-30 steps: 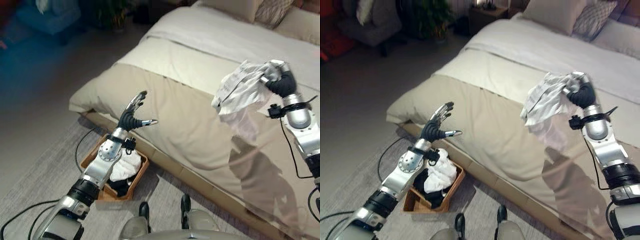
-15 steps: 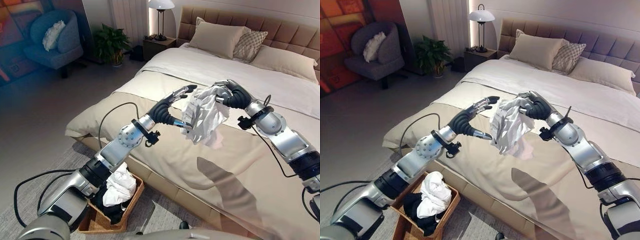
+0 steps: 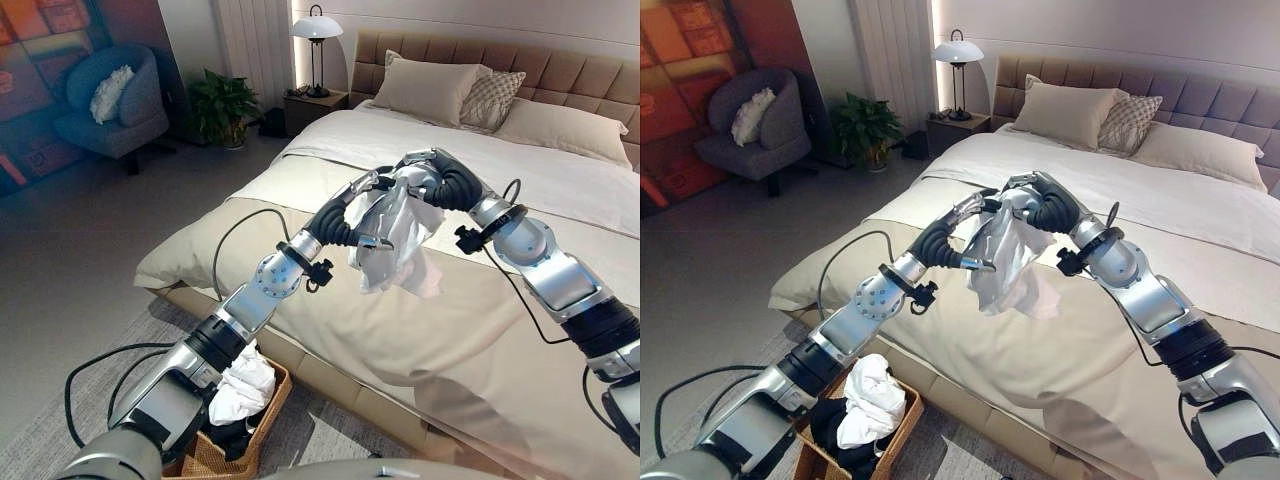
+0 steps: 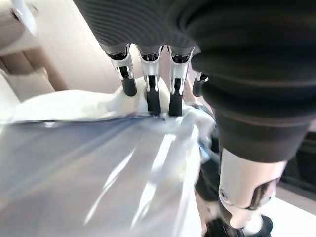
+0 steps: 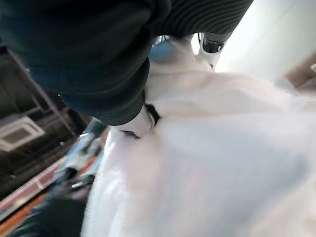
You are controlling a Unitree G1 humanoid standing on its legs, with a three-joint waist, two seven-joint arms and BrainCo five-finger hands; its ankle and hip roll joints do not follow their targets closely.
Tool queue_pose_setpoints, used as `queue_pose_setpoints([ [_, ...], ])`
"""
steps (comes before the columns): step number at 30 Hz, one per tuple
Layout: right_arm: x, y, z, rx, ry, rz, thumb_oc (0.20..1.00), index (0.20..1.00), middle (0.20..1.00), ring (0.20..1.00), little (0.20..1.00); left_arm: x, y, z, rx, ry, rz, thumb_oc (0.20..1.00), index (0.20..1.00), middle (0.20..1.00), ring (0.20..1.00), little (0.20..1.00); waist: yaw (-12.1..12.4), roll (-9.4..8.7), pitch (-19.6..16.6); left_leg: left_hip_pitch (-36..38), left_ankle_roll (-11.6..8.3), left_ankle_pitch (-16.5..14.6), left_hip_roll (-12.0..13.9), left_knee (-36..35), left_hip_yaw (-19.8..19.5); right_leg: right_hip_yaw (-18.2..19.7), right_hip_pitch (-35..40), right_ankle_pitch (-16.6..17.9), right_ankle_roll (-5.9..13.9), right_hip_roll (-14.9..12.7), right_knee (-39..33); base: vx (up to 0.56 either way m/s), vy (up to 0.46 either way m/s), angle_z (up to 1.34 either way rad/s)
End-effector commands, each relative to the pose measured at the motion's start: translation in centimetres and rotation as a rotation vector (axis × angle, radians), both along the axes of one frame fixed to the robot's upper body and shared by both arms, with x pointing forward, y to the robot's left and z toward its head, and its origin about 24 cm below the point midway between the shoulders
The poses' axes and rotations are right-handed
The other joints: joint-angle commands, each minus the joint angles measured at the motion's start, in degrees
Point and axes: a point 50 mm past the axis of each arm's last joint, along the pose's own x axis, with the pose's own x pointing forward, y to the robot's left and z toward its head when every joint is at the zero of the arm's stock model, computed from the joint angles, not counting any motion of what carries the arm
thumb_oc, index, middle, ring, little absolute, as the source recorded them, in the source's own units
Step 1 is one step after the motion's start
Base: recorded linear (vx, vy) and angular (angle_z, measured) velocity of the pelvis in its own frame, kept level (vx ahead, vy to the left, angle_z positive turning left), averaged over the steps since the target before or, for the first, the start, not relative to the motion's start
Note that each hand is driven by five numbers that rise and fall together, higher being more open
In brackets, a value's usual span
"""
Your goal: Pick up clothes into the bucket
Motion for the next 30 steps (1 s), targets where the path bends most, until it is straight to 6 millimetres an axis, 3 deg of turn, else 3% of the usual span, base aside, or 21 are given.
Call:
queue_pose_setpoints([
  [1, -5.2, 5.2, 8.4, 0.271, -0.362, 0.422, 0.200, 0.200, 0.200, 0.200, 0.200, 1.3, -2.2, -1.9, 0.199, 0.046, -0.007, 1.000, 1.000, 1.000, 1.000, 1.000, -0.4, -3.21, -1.8, -3.2, 0.65, -3.9, -1.8, 5.9, -3.1, -2.3, 1.2, -3.6, 3.45, -3.5, 4.9, 0.00, 0.000, 0.00],
  [7, -6.3, 6.5, 7.8, 0.380, -0.230, 0.593, 0.200, 0.200, 0.200, 0.200, 0.200, 1.2, -3.3, -2.0, 0.238, 0.017, -0.009, 1.000, 1.000, 1.000, 1.000, 1.000, -0.4, -3.55, -1.1, -3.4, 0.71, -3.9, -1.7, 6.1, -3.3, -2.3, 1.1, -3.7, 3.41, -3.4, 5.1, 0.00, 0.000, 0.00],
  [13, -7.4, 6.3, 8.5, 0.510, -0.204, 0.683, 0.200, 0.200, 0.200, 0.200, 0.200, 1.6, -3.2, -2.5, 0.296, 0.008, 0.030, 1.000, 1.000, 1.000, 1.000, 1.000, -0.6, -3.65, -0.6, -3.8, 0.85, -4.1, -1.7, 6.6, -3.2, -2.1, 0.7, -3.8, 3.44, -3.4, 5.4, 0.00, 0.000, 0.00],
  [26, -7.3, 4.9, 9.2, 0.569, -0.292, 0.588, 0.200, 0.200, 0.200, 0.200, 0.200, 0.8, -2.3, -2.9, 0.246, 0.038, 0.026, 1.000, 1.000, 1.000, 1.000, 1.000, -0.6, -3.79, -0.9, -3.8, 1.03, -4.4, -1.7, 6.9, -3.4, -1.7, 0.8, -3.9, 3.33, -3.3, 5.5, 0.00, 0.000, 0.00],
  [27, -7.2, 4.9, 9.1, 0.566, -0.293, 0.577, 0.200, 0.200, 0.200, 0.200, 0.200, 0.8, -2.3, -2.8, 0.233, 0.037, 0.022, 0.918, 0.918, 0.918, 0.918, 0.918, -0.5, -3.83, -0.9, -3.8, 1.02, -4.4, -1.7, 6.9, -3.5, -1.7, 0.8, -3.9, 3.33, -3.4, 5.4, 0.00, 0.000, 0.00],
  [28, -7.1, 4.8, 9.0, 0.562, -0.294, 0.569, 0.200, 0.200, 0.200, 0.200, 0.200, 0.6, -2.3, -2.6, 0.213, 0.038, 0.014, 0.533, 0.533, 0.533, 0.533, 0.533, -0.5, -3.82, -1.0, -3.8, 1.03, -4.4, -1.7, 6.9, -3.5, -1.8, 0.8, -3.9, 3.33, -3.4, 5.4, 0.00, 0.000, 0.00],
  [30, -6.9, 4.8, 8.7, 0.560, -0.285, 0.555, 0.200, 0.200, 0.200, 0.200, 0.200, 0.3, -2.4, -2.0, 0.146, 0.044, -0.013, 0.200, 0.200, 0.200, 0.200, 0.200, -0.4, -3.86, -1.0, -3.8, 1.01, -4.4, -1.7, 6.8, -3.7, -1.9, 0.9, -3.9, 3.33, -3.4, 5.3, 0.00, 0.000, 0.00],
])
